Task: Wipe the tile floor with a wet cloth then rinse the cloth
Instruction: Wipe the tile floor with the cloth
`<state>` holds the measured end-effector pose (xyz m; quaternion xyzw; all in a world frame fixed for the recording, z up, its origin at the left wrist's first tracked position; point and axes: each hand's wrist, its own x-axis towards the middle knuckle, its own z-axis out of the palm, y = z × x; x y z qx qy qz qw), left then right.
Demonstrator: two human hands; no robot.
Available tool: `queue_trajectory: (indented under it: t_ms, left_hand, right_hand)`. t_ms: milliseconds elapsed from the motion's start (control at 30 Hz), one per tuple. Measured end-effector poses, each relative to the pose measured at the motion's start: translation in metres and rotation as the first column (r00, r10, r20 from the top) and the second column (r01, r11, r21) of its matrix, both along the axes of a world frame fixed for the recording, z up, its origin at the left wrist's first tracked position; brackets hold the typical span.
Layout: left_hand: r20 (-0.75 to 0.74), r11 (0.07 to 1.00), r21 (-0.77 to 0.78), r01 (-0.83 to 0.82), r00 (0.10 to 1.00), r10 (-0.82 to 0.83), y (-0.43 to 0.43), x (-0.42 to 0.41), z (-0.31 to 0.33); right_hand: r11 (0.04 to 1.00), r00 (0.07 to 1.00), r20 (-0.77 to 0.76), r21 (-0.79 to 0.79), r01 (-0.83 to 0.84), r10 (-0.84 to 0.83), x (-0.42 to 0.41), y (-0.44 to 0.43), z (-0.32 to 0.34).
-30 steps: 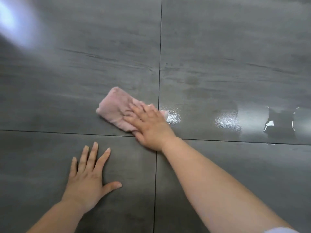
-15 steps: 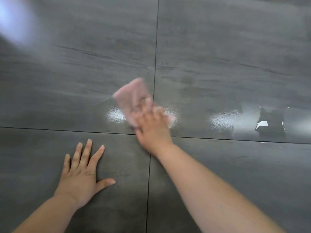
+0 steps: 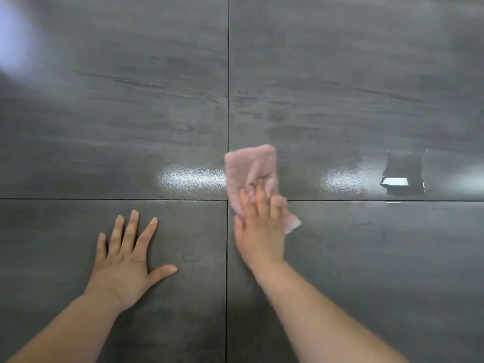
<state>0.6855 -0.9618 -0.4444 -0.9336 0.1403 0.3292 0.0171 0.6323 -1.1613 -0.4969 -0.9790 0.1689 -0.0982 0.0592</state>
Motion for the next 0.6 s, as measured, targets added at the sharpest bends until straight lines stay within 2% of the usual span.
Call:
queue_trajectory:
  t_ms: [100,133,200,267,333,400,433,467,533,600]
  left_hand:
    - [0.004,1.0,-0.026,-0.004,1.0,0.004,0.001,0.0,0.002]
    - [-0.003,1.0,-0.002,0.02,1.0,-0.02,0.002,0.001,0.003]
    - [-0.034,0.998,0.043,0.047,0.998,-0.046,0.004,0.003,0.005]
    - [-0.026,0.998,0.038,0.05,0.998,-0.049,0.002,0.002,0.005]
    - [-0.029,0.998,0.036,0.052,0.998,-0.051,0.003,0.005,0.002]
    - [-0.05,0.999,0.027,0.045,0.998,-0.044,0.005,0.006,0.002]
    - [-0.059,0.999,0.013,0.046,0.997,-0.045,0.005,0.006,0.003]
    - [-0.066,0.999,-0.003,0.049,0.997,-0.049,0.004,0.005,0.005]
    - [-0.073,0.999,-0.013,0.047,0.996,-0.048,0.005,0.005,0.005]
    - [-0.084,0.999,-0.01,0.04,0.996,-0.041,0.005,0.005,0.004]
  right_hand:
    - [0.926,0.927,0.033,0.048,-0.375,0.374,0.002,0.056,0.005]
    - [0.885,0.888,0.047,0.076,-0.46,0.458,0.005,0.046,0.006]
    - [0.851,0.851,-0.026,0.026,-0.524,0.525,0.009,0.0,0.004]
    - [0.938,0.937,-0.073,-0.026,-0.345,0.343,0.01,-0.061,0.002]
    - [0.998,0.993,-0.118,0.062,0.0,0.007,0.004,-0.114,0.01]
    - [0.912,0.927,-0.164,0.19,0.364,-0.336,-0.003,-0.128,0.017]
    - [0.864,0.887,-0.152,0.206,0.459,-0.436,-0.007,-0.119,0.017]
    - [0.861,0.882,-0.12,0.193,0.47,-0.455,-0.01,-0.102,0.016]
    - [0.948,0.957,-0.037,0.131,0.289,-0.287,-0.023,-0.047,0.01]
    - [0.996,0.998,-0.023,0.07,-0.052,0.053,-0.051,0.008,0.004]
